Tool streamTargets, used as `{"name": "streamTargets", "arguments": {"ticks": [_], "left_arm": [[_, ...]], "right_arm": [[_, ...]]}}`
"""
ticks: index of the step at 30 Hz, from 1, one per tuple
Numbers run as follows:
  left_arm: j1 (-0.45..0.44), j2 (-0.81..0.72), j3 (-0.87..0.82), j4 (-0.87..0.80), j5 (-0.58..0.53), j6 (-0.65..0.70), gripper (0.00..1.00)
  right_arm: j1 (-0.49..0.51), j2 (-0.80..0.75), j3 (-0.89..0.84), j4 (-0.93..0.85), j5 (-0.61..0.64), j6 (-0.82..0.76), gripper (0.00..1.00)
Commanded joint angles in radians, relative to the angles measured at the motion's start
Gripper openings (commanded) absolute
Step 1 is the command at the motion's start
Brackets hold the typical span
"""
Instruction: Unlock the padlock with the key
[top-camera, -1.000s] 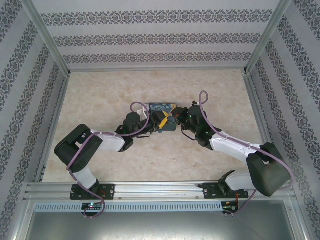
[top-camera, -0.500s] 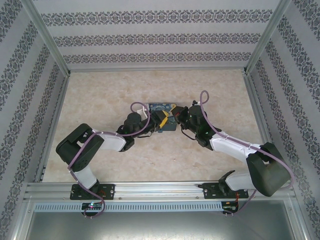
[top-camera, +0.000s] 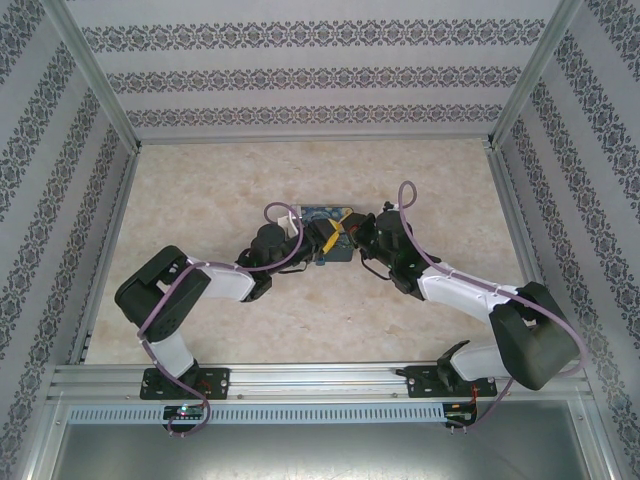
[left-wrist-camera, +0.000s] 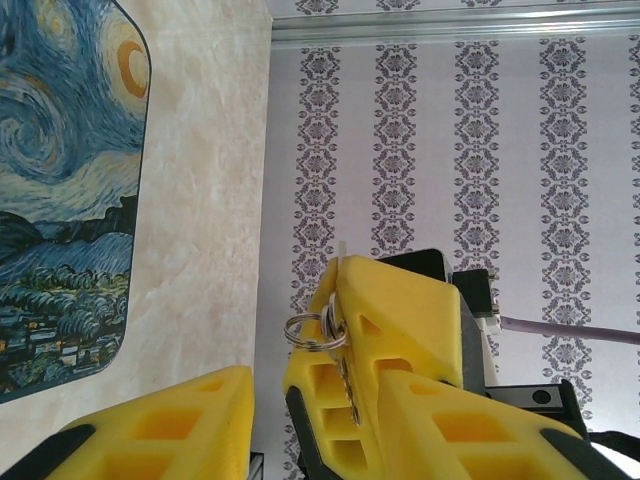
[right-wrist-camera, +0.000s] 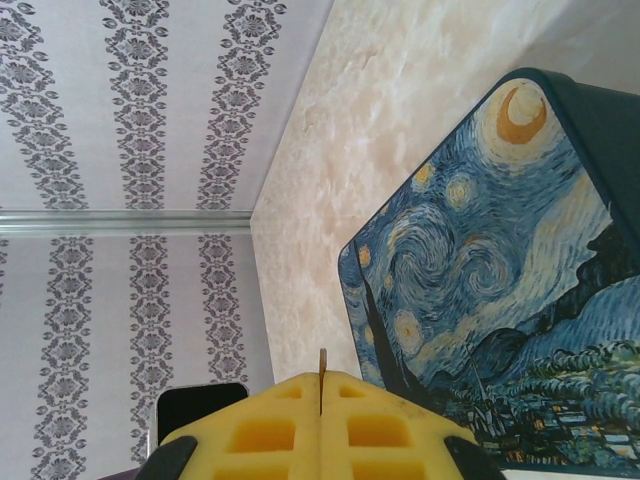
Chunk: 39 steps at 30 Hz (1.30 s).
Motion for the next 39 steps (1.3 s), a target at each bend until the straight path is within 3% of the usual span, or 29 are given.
{"name": "streamTargets", "arguments": {"ticks": [1,18,27,39], "left_arm": [[-0.018,0.024,0.034,0.067,-0.014,0.013,0.37],[-0.029,0.058,0.069,0.081,-0.017,0.007,0.19],[-0.031,0.07,0.066,0.091,0.0,0.007,0.0],[-0.022,0.032,0.004,0.087,0.039,0.059,0.0]], "right_arm": [[0.014,0.009,-0.007,0.038,0.001,0.011,0.0],[0.032,-0.001,-0.026,0.041,0.001,0.022,0.0],[0.021,-0.006,-0.032,0.039,0.005,0.024,0.0],[-0.053,-0.05,-0.058,0.015,-0.033,0.006,0.0]]}}
